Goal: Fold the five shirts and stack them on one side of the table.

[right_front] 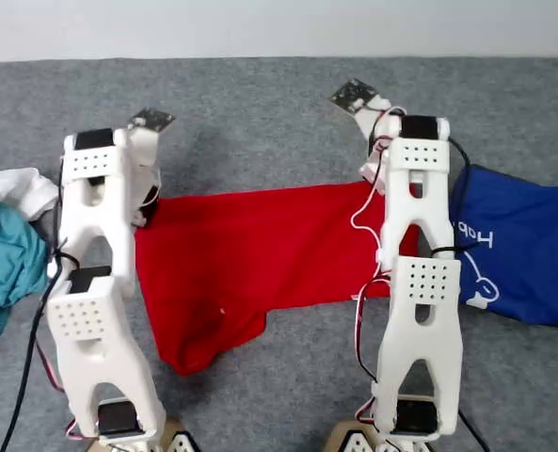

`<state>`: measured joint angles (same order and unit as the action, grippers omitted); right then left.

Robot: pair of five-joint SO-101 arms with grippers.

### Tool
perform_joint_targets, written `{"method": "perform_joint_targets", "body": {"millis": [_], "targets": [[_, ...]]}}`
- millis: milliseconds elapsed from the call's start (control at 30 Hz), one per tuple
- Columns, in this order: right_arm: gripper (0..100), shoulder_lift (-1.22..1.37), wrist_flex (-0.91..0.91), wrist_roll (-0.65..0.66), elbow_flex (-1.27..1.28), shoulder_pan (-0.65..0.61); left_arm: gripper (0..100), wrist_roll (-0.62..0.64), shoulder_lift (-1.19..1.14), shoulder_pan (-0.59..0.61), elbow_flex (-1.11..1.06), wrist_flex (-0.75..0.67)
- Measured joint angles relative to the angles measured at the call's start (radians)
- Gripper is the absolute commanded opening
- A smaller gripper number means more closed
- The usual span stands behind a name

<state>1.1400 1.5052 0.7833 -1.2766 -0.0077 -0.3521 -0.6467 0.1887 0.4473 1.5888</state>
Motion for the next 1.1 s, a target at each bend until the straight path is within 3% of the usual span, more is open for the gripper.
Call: {"method": "perform_joint_targets", "body": {"millis": [300,500,800,967,1100], "targets": [[2.0,0.028,0.057,0.002,-0.114,-0.034,0,-0.008,0.046,-0.091,0.083,0.009],[2.0,0.133,-0.008,0.002,-0.114,-0.029,0,-0.009,-0.112,-0.089,0.133,0.009],[2.0,0.152,-0.130,0.002,-0.114,-0.034,0,-0.006,-0.319,-0.089,0.465,0.063],[2.0,0.153,-0.140,0.002,-0.149,-0.034,0,-0.009,-0.373,-0.087,0.681,0.130],[2.0,0.152,-0.115,0.002,-0.236,-0.031,0,-0.011,-0.374,-0.087,0.736,0.137]]}}
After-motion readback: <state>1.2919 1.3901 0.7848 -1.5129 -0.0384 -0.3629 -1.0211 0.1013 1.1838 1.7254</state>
